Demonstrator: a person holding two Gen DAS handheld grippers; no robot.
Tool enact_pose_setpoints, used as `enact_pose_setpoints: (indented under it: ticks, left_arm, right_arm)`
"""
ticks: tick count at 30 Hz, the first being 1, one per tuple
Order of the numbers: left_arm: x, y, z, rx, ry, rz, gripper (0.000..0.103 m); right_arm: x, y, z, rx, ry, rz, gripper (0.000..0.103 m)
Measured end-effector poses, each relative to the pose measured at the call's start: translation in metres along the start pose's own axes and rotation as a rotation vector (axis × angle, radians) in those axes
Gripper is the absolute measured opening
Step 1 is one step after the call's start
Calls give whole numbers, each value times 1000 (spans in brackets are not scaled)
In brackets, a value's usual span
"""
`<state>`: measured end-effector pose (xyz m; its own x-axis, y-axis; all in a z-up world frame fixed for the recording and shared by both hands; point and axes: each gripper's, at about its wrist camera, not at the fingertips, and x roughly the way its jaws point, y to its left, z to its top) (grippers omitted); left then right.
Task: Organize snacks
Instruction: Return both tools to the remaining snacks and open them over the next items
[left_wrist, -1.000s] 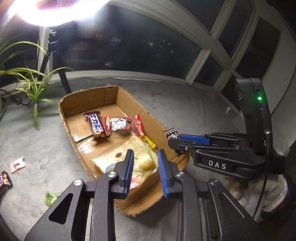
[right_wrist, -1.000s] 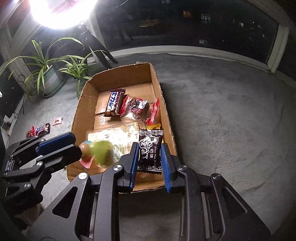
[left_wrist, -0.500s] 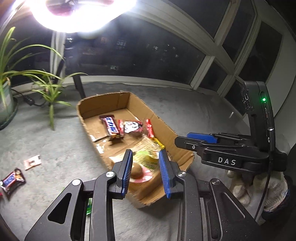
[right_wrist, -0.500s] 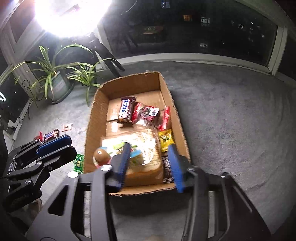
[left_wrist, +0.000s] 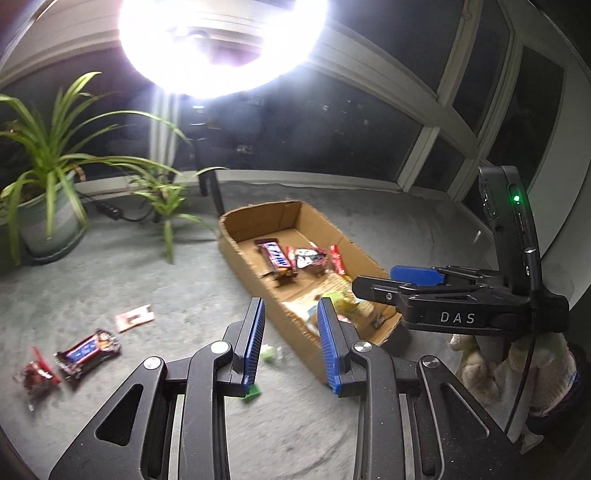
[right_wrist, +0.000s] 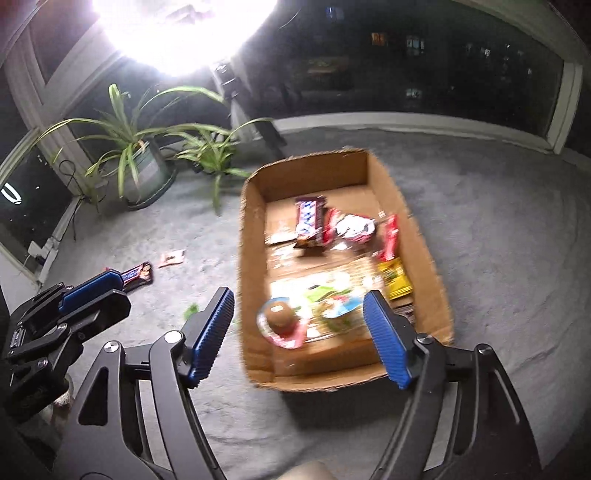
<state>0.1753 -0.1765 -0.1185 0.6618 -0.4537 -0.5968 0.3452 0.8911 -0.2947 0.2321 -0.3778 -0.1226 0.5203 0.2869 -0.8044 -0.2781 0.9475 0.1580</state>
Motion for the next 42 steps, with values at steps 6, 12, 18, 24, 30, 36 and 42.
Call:
enact_pose_setpoints:
  ticks: [6,12,18,24,30,36,42]
  left_arm:
    - [-33,43,-21,-41,3,45,28]
    - [-73,105,-50,-111,15,138,28]
    - [-99,160,-72,-154,34,237,28]
    - [-106,195,-78,-148,52,257,28]
    - [-94,220,-79,-153,85,252,28]
    - [-82,241,-77,-194,103,212,28]
    - [-69,252,-73,-223,101,195,28]
  right_arm:
    - [12,28,-13,-14,53,-6,91]
    - [20,58,-31,-45,43,-3,91]
    - [34,88,-36,-43,22,45,91]
    - [55,133,-20,-126,25,113,85]
    - [94,170,9,-201,88,183,69]
    - [142,198,24,-250,158,250,59]
    - [173,212,31,-234,174,302,59]
